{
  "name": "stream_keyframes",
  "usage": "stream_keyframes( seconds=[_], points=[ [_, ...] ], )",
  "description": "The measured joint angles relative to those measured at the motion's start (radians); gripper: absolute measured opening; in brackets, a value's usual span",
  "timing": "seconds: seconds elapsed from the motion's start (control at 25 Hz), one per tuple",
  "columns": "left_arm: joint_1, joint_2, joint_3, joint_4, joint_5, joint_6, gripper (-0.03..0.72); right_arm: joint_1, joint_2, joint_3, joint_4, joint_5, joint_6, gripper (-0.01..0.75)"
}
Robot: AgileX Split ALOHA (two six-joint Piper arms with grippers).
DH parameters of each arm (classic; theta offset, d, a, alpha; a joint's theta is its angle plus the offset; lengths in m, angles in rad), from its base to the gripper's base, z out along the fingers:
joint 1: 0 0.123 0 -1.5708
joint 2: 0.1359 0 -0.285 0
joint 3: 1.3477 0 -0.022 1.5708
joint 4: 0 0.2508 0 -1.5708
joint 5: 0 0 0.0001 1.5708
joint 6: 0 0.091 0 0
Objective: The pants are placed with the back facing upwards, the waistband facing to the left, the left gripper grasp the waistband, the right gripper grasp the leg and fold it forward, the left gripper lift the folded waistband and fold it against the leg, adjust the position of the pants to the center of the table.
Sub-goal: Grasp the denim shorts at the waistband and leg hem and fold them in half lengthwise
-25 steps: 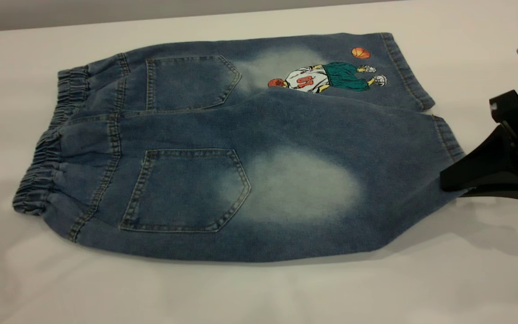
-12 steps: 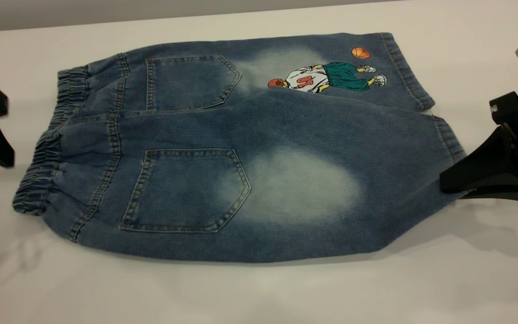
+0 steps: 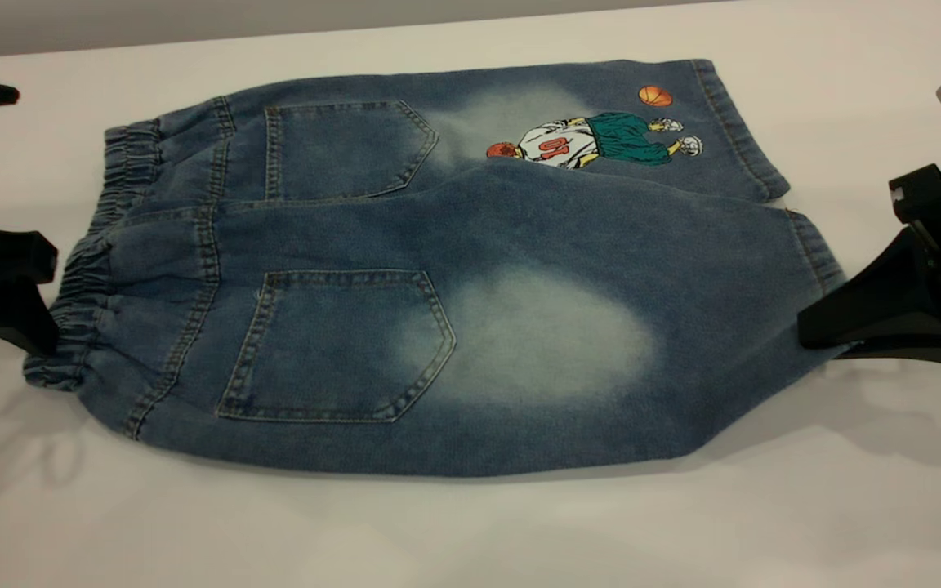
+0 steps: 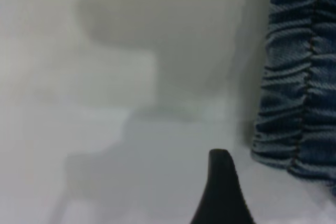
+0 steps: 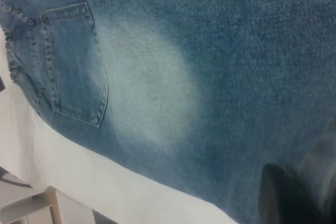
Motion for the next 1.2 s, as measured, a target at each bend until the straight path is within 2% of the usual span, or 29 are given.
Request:
stream_keyframes(
  seconds=[0.28,1.0,1.2],
  points=[
    [-0.029,0.03,0.0,-0.001,-0.029,-0.002,0.464,0.0,0.0,0.0,0.0,0.003,0.0,0.014],
    [-0.029,0.113,-0.001,-0.002,-0.134,-0.011,0.464,0.0,0.0,0.0,-0.002,0.008,0.0,0.015],
    [-0.029,0.113,-0.001,-0.002,-0.146,-0.011,0.414,0.0,0.0,0.0,-0.002,0.01,0.001,0.015]
  ],
)
